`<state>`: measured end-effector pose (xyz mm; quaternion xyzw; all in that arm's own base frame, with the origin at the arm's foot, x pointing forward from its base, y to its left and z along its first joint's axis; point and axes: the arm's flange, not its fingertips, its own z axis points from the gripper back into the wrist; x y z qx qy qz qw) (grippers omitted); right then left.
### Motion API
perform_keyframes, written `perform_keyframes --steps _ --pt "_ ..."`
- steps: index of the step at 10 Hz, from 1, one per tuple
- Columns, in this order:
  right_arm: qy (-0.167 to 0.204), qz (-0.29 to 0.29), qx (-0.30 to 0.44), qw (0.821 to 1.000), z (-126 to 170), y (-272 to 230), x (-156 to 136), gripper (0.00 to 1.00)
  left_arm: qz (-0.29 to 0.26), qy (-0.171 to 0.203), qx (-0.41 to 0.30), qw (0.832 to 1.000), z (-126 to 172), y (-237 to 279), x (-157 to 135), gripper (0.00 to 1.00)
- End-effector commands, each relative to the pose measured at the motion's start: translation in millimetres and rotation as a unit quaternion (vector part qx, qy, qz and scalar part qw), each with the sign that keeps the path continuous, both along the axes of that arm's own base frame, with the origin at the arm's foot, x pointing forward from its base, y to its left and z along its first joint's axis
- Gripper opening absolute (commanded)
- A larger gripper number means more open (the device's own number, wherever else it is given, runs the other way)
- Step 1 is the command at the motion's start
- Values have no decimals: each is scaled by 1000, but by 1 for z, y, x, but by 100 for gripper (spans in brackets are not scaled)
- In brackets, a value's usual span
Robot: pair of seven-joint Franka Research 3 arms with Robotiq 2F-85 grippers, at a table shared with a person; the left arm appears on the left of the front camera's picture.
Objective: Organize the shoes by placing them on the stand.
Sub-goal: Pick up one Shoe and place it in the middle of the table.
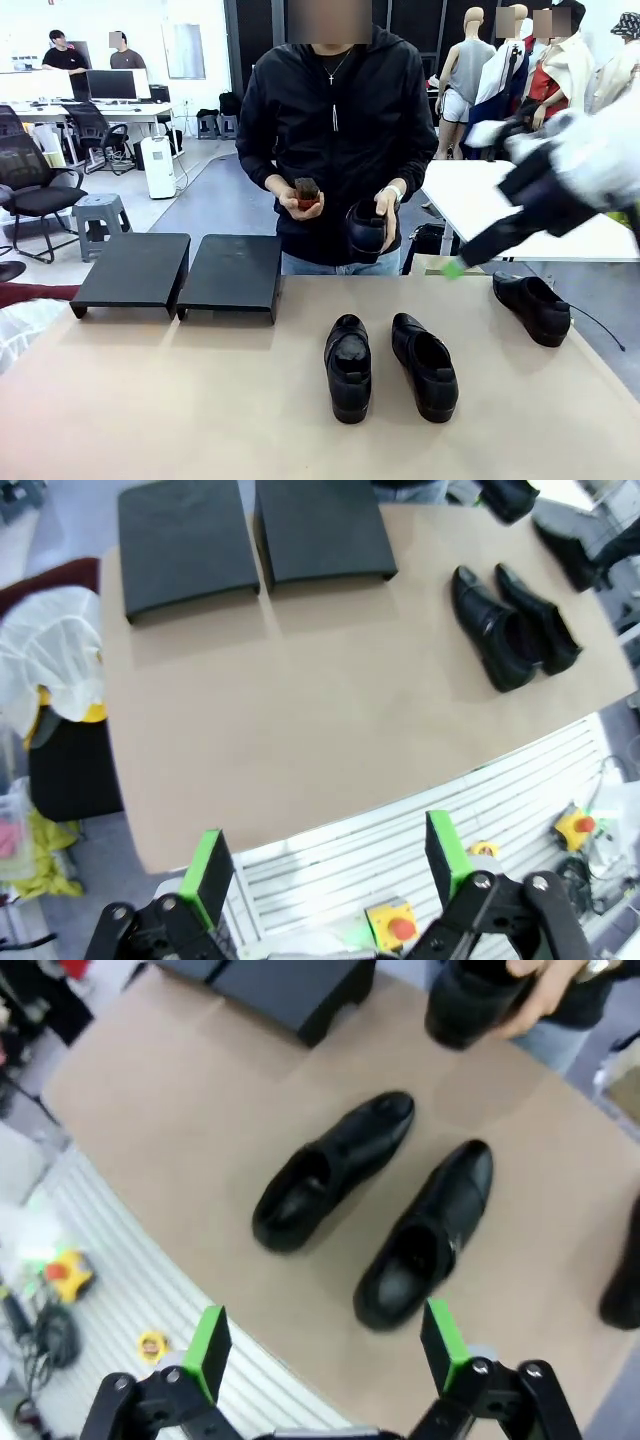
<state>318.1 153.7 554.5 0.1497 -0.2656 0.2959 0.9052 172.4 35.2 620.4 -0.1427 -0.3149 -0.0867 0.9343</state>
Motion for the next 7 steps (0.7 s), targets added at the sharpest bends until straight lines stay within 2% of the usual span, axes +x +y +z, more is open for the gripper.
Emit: perform_keyframes --steps 1,2,3,4,6,7 --pt "8 -43 16 999 15 -5 26 100 -6 -2 -5 1000 0 1 -2 100" --pt "17 -72 35 997 30 -43 18 100 -6 -2 -5 1000 0 1 -2 100" --pt "51 -101 37 993 45 -89 -1 100 -6 -2 -5 1000 0 1 -2 100" --pt "106 -135 45 984 58 -142 -36 100 -6 -2 -5 1000 0 1 -2 100" --pt "97 -208 112 967 64 -216 -84 100 -6 -2 -5 1000 0 1 -2 100" --pt "98 -245 130 956 59 -236 -89 100 -6 -2 -5 1000 0 1 -2 100"
